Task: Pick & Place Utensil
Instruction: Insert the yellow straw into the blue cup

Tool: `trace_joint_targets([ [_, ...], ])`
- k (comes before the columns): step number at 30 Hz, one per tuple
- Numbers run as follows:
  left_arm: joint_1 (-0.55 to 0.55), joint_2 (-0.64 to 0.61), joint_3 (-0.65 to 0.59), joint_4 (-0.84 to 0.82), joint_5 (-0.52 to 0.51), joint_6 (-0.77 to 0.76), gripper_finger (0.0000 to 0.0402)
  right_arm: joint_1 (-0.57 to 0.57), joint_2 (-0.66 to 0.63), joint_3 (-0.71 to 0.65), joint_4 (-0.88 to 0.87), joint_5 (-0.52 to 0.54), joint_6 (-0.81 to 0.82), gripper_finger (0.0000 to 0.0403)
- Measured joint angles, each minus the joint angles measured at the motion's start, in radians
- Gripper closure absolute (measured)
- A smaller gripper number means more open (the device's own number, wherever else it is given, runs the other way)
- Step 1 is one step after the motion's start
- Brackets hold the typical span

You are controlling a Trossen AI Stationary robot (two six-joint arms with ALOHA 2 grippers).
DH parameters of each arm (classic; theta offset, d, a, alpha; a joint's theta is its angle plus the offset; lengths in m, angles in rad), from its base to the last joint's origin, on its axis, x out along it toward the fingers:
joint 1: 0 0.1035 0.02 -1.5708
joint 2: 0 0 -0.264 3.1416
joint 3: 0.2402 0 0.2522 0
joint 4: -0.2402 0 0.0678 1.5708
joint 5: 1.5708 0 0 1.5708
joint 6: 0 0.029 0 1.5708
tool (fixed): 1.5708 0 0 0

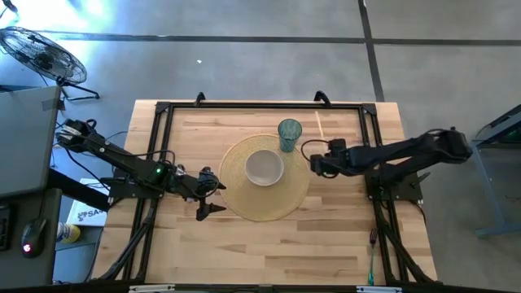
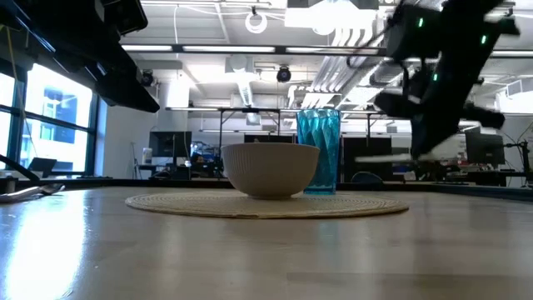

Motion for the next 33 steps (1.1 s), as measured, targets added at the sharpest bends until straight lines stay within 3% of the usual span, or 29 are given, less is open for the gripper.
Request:
trace_joint_targets([
  [10,0.0,0.0,0.0,0.001,-0.002,0.0,0.0018,0.1,0.052,0.469,-0.581,0.192,-0.288,0.0402],
  [15,0.0,0.0,0.0,0.0,-0.002,0.0,0.0018,0.103,0.131,0.682,-0.792,0.249,-0.681,0.0402],
  [21,0.0,0.0,0.0,0.0,-0.005,0.0,0.0018,0.096,0.171,0.808,-0.802,0.27,-1.373,0.0402],
  [33,0.0,0.0,0.0,0.002,-0.011,0.0,0.0018,0.032,0.16,0.838,-0.805,0.592,-2.023,0.0402],
])
